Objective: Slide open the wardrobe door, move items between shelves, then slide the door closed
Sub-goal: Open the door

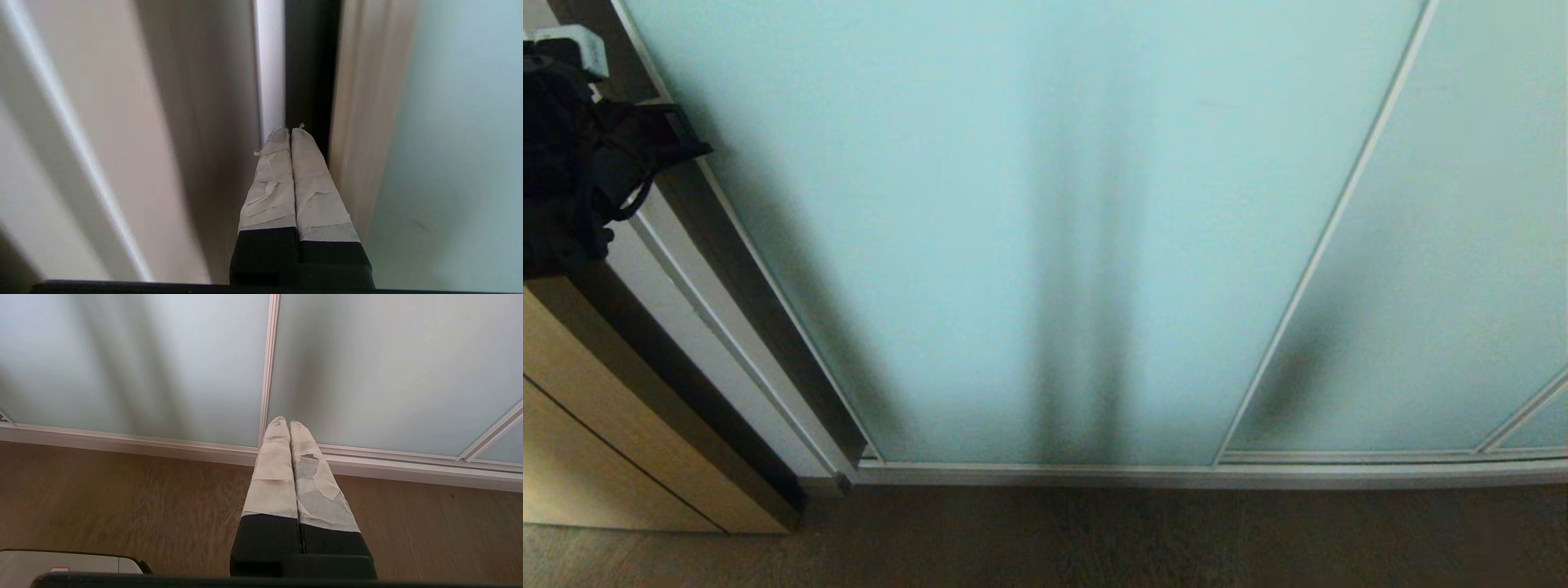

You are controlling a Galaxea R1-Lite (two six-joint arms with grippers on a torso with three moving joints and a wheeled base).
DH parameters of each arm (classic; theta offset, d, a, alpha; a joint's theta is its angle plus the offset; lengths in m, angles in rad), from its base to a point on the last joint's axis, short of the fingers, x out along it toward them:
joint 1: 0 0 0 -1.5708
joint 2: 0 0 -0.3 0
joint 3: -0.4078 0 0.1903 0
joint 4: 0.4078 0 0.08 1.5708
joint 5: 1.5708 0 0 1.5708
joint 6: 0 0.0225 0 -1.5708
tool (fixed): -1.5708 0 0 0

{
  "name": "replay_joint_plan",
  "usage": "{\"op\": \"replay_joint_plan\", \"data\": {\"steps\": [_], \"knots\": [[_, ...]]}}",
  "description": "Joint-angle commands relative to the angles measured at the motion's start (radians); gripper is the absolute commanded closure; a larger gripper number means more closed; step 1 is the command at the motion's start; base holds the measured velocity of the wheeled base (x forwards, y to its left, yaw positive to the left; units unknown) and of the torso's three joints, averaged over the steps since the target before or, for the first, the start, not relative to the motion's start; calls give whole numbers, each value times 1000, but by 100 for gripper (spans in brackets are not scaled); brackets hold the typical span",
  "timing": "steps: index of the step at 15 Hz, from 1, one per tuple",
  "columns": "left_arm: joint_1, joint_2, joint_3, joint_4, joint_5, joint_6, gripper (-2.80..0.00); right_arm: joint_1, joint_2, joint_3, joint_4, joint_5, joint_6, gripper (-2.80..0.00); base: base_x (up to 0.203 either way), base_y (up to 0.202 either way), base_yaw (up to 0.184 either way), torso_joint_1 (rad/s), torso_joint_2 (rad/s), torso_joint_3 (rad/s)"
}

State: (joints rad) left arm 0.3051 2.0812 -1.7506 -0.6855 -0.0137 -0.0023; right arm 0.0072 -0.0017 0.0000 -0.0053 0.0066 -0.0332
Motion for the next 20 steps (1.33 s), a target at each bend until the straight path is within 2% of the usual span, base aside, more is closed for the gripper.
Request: {"op": "replay_joint_plan", "data": {"steps": [1, 6, 9, 13, 18, 20], "knots": [[-8, 29, -22, -5, 0, -8, 0, 0, -1, 0, -1, 0, -1, 0, 0, 0, 0, 0, 0, 0], [-27, 31, -25, -6, -31, -37, 0, 0, -1, 0, -1, 1, -1, 0, 0, 0, 0, 0, 0, 0], [-71, 12, -4, -7, -28, -68, 0, 0, -1, 0, -1, 0, -1, 0, 0, 0, 0, 0, 0, 0], [-139, -25, 55, -22, -27, -73, 0, 0, -1, 0, -1, 0, -1, 0, 0, 0, 0, 0, 0, 0], [-328, -24, 124, -82, -12, -68, 0, 0, -1, 0, -1, 0, -1, 0, 0, 0, 0, 0, 0, 0], [-383, -4, 128, -110, 35, -66, 0, 0, -1, 0, -1, 0, -1, 0, 0, 0, 0, 0, 0, 0]]}}
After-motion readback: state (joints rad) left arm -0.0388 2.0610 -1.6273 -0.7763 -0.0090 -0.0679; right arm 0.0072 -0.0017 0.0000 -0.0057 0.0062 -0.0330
